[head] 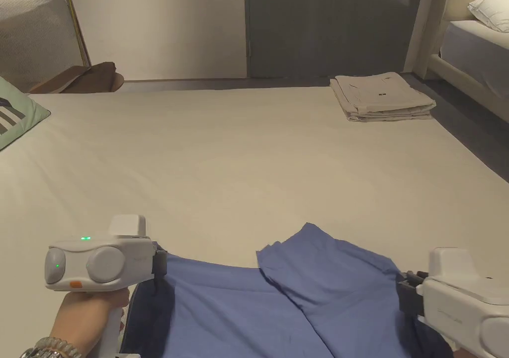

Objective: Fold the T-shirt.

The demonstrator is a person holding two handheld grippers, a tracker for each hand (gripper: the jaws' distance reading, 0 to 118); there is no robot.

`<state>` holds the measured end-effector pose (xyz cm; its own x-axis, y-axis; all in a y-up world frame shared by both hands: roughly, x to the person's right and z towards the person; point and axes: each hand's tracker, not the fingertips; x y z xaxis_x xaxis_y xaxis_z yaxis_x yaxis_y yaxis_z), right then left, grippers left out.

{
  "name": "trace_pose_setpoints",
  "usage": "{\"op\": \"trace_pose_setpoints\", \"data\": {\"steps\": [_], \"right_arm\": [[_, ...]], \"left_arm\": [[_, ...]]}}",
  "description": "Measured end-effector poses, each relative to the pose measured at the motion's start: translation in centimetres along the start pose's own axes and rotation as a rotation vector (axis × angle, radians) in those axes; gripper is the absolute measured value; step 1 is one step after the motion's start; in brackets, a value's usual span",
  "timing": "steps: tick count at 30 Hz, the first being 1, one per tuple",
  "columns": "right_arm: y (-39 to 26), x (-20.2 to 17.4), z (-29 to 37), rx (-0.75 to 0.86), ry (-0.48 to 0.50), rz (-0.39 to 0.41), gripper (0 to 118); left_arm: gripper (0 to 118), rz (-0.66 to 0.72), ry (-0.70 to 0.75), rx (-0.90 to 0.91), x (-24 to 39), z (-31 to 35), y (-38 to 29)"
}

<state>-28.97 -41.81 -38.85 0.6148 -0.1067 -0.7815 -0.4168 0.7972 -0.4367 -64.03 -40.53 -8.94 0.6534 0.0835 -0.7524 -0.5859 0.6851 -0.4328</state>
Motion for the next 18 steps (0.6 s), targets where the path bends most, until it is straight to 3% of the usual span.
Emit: {"op": "trace_pose_setpoints", "data": {"steps": [10, 18], "right_arm": [[0.6, 0.7, 11.5, 0.186, 0.087, -0.079, 2], [-0.3, 0.3, 19.6, 0.308, 0.078, -0.047, 1]], "left_arm": [[1, 0.075, -0.026, 0.251, -1.6, 14.9, -2.6], [1, 0.062, -0.011, 0.354, -1.7, 23.5, -5.7]]}}
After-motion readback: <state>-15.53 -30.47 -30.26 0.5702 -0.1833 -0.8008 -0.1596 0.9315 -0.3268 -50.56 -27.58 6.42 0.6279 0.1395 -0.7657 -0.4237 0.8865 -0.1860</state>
